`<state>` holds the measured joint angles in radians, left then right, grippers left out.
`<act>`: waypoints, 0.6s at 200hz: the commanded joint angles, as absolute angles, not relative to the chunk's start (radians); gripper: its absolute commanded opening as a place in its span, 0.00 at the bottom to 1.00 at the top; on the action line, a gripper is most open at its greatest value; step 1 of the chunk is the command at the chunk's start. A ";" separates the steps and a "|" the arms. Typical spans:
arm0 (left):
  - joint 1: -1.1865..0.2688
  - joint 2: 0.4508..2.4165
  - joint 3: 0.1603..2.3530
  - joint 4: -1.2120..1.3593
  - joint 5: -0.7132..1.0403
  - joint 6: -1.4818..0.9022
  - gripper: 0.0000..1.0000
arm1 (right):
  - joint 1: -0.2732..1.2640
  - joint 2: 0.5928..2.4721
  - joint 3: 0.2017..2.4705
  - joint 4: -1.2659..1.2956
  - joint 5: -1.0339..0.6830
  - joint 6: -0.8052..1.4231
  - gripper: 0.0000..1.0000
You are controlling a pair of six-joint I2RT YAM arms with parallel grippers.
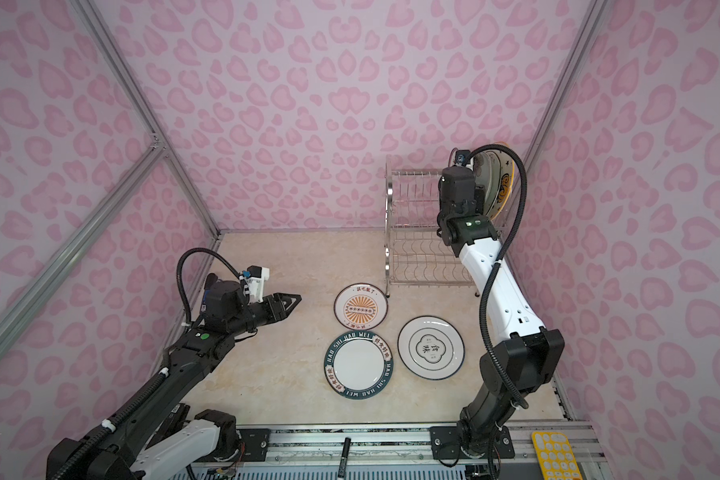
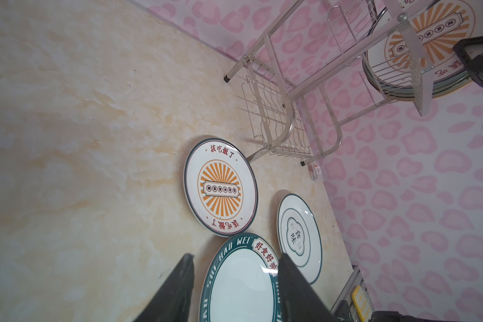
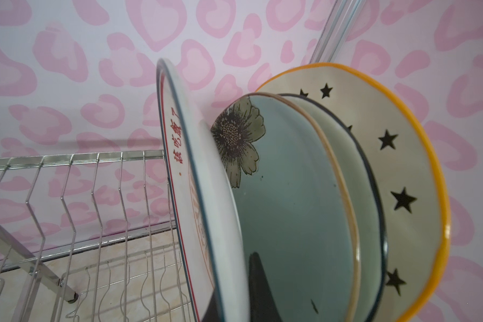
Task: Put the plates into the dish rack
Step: 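Lower the sunburst plate into the rack slot beside the sunflower plate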
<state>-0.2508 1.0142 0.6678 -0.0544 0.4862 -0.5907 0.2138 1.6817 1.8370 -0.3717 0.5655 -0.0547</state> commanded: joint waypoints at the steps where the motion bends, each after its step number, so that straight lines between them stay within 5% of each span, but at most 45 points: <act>1: -0.248 1.010 0.671 -0.051 0.480 -0.575 0.51 | 0.216 1.688 1.833 -0.344 0.582 -0.035 0.00; 100: -0.244 1.009 0.678 -0.061 0.488 -0.575 0.51 | 0.224 1.684 1.823 -0.380 0.608 -0.017 0.00; 120: -0.244 1.011 0.679 -0.063 0.489 -0.574 0.51 | 0.227 1.681 1.824 -0.389 0.598 -0.017 0.16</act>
<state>-0.2447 1.0130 0.6678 -0.0574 0.4866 -0.5835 0.2245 1.6863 1.8305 -0.3862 0.5957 -0.0242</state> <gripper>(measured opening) 0.510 0.079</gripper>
